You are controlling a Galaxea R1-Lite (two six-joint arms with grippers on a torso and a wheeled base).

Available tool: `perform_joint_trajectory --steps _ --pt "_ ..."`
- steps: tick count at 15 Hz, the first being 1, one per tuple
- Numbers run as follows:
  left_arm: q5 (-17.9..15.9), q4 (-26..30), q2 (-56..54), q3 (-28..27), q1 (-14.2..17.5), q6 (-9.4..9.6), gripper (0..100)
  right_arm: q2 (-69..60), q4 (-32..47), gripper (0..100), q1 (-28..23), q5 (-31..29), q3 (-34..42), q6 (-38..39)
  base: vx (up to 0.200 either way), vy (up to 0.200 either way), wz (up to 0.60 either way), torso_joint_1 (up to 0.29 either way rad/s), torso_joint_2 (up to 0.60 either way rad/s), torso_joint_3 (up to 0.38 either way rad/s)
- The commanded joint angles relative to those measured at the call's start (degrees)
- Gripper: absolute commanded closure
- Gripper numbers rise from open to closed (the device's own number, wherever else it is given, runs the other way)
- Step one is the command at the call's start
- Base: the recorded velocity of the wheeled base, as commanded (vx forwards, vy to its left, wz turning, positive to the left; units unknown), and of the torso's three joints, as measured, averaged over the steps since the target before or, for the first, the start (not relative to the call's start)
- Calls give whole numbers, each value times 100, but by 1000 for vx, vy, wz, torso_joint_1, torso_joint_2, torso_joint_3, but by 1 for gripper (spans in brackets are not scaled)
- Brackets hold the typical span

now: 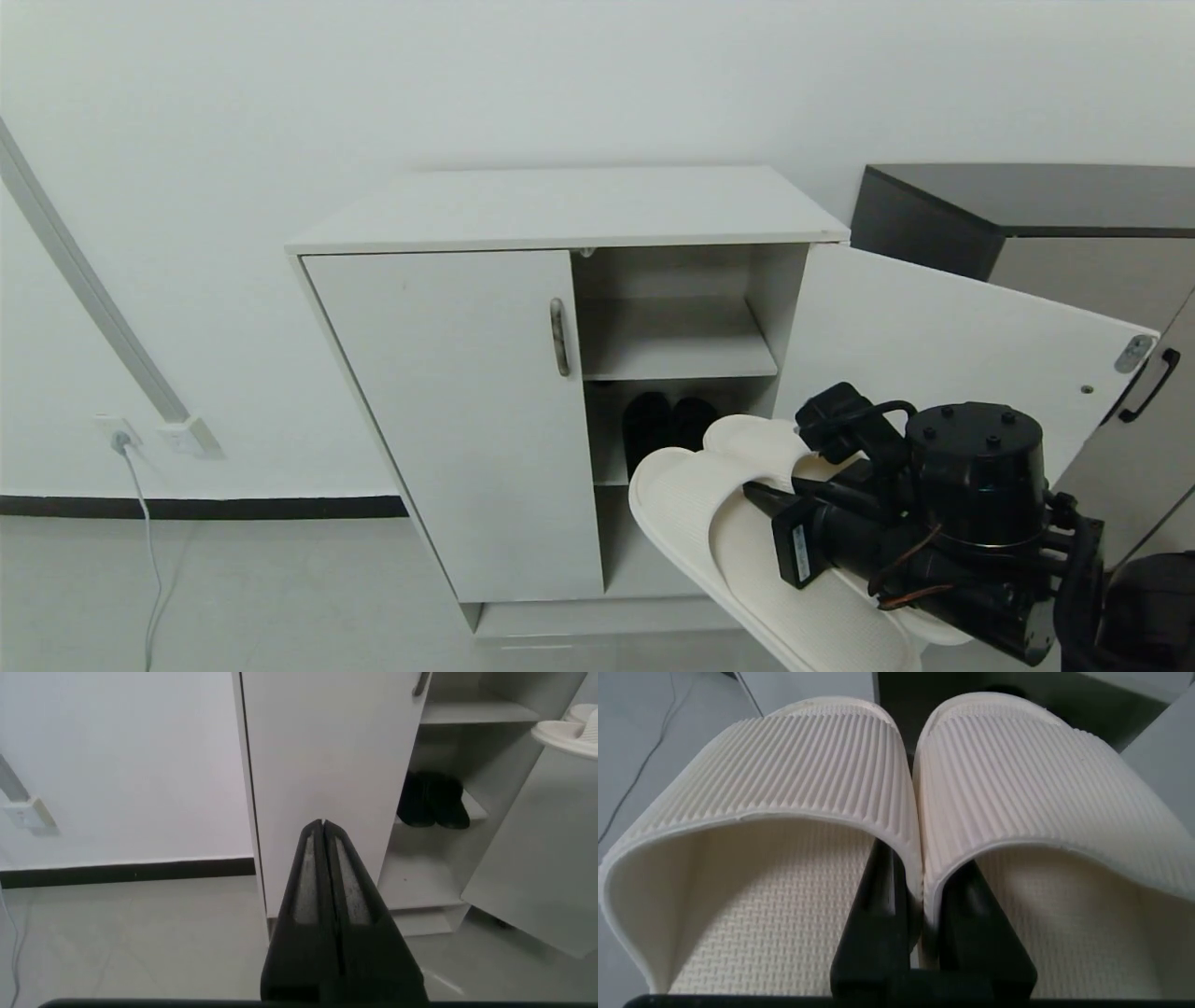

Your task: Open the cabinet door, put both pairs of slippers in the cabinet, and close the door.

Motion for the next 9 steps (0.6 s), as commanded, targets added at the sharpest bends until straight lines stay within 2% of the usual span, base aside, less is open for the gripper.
perform_joint_trajectory --steps 1,5,9 --pt "1 -1 7 0 0 -1 100 3 -2 100 2 -1 6 2 0 0 0 -119 471 344" --pt "1 -1 7 0 0 -1 100 12 -2 100 11 -1 6 2 0 0 0 -101 459 356" --pt "1 -1 7 0 0 -1 100 38 -2 100 38 -1 15 2 0 0 0 -46 446 391"
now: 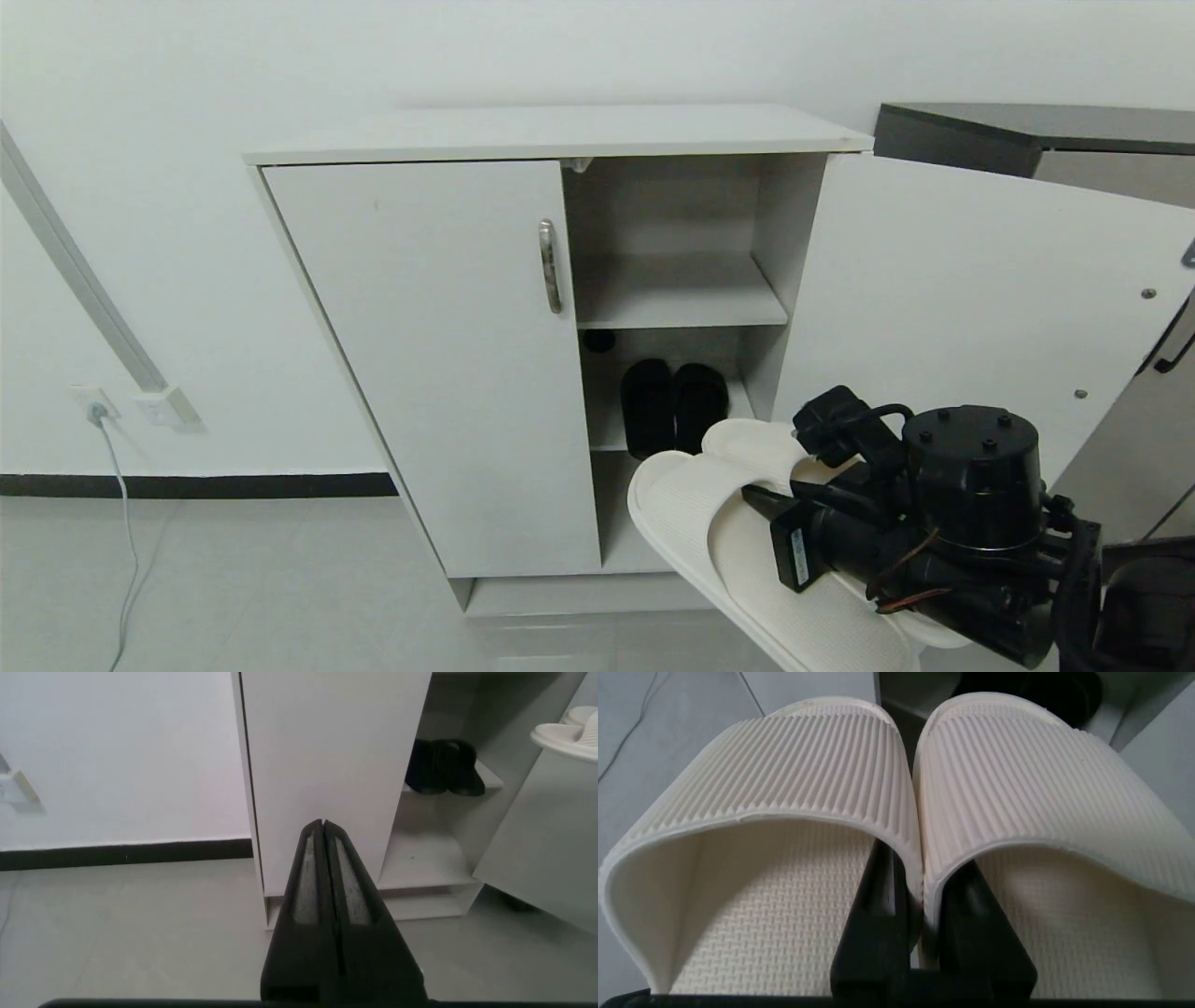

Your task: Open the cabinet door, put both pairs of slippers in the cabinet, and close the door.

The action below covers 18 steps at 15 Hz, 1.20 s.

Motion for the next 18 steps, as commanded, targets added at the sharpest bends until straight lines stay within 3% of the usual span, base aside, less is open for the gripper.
perform_joint_trajectory --steps 1,4,13,14,16,18 --pt "1 -1 7 0 0 -2 100 32 -5 100 3 1 1 0 0 0 0 -2 432 427" --pt "1 -1 7 0 0 -2 100 32 -5 100 12 1 1 0 0 0 0 4 206 203" --pt "9 -1 7 0 0 -2 100 401 -383 100 65 -69 -8 -36 0 0 0 0 6 6" --pt "9 -1 7 0 0 -2 100 586 -567 100 170 -298 -114 -9 0 0 0 0 0 0" --pt "9 -1 7 0 0 -2 100 1175 -559 100 575 -1458 -834 439 0 0 0 0 0 0" --pt "1 -1 7 0 0 -2 100 1561 4 100 794 -2345 -1573 729 0 0 0 0 0 0"
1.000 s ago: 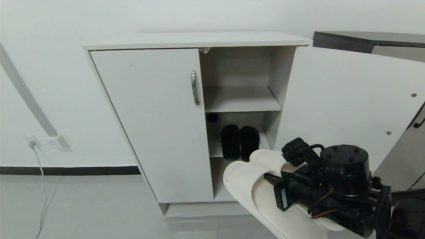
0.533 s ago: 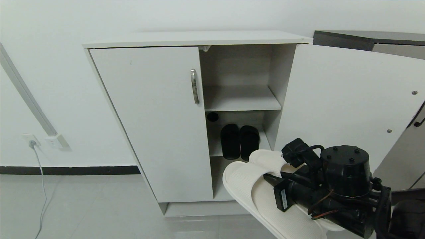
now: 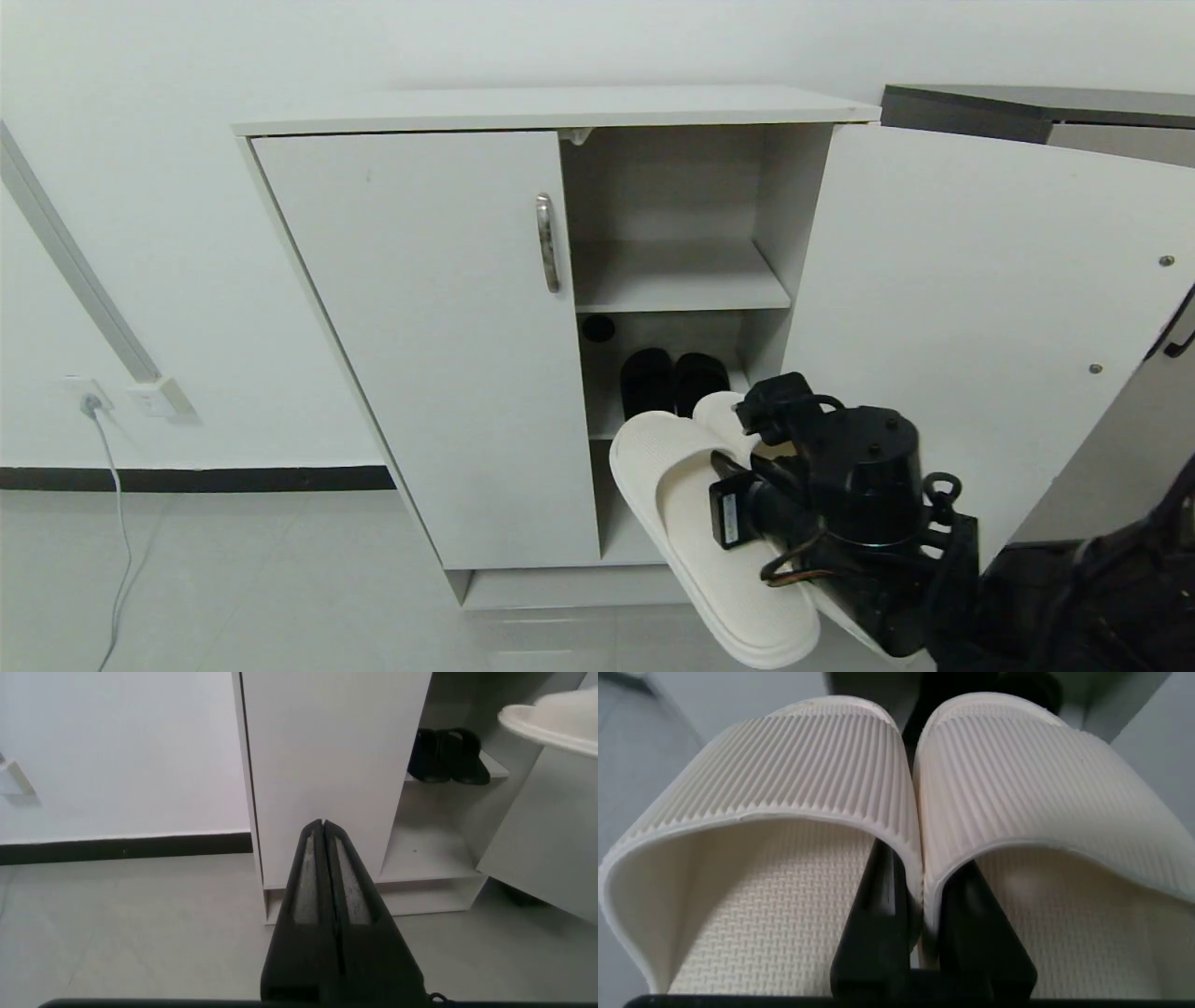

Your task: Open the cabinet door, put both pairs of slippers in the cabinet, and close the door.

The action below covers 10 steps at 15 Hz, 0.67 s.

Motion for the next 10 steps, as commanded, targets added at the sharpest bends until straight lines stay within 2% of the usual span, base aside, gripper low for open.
perform_joint_trajectory --steps 1,4,6,10 --pt "-4 -1 7 0 0 -1 100 670 839 100 337 -906 -967 308 0 0 0 0 0 0" --pt "-4 -1 7 0 0 -1 100 749 2702 100 443 -1609 -2417 1179 0 0 0 0 0 0" --pt "-4 -1 7 0 0 -1 100 802 3511 100 451 -1908 -3190 1442 0 0 0 0 0 0" --pt "5 -1 7 0 0 -10 100 679 3318 100 443 -2022 -3639 809 0 0 0 0 0 0"
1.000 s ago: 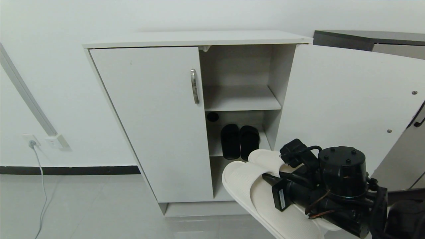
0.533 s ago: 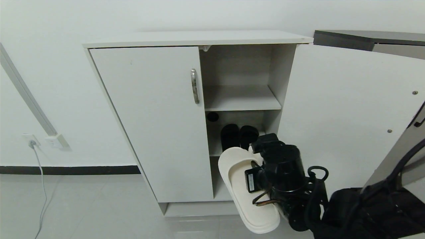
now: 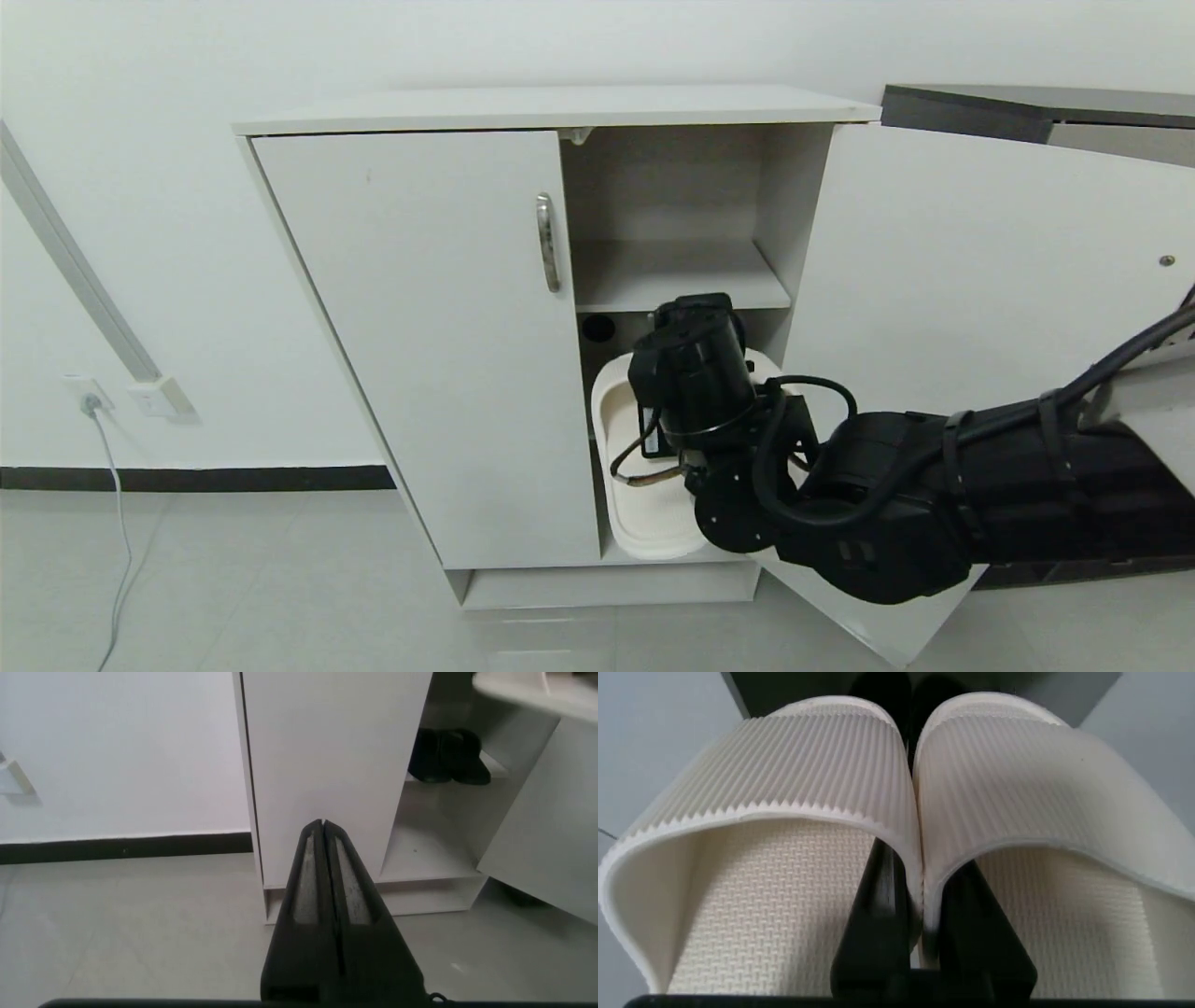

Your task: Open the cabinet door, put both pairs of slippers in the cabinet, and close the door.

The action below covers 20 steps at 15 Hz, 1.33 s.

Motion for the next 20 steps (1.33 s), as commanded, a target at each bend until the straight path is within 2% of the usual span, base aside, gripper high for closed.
perform_joint_trajectory --steps 1,5,10,20 --pt "1 -1 7 0 0 -2 100 -77 -190 100 -3 -47 -206 -239 0 0 0 0 0 0" --pt "10 -1 7 0 0 -2 100 -42 -735 100 -152 -82 -206 -669 0 0 0 0 0 0" --pt "1 -1 7 0 0 -2 100 -25 -770 100 -213 -82 -197 -687 0 0 0 0 0 0" --pt "-8 -1 7 0 0 -2 100 -51 -779 100 -249 -82 -180 -661 200 0 0 2 2 3"
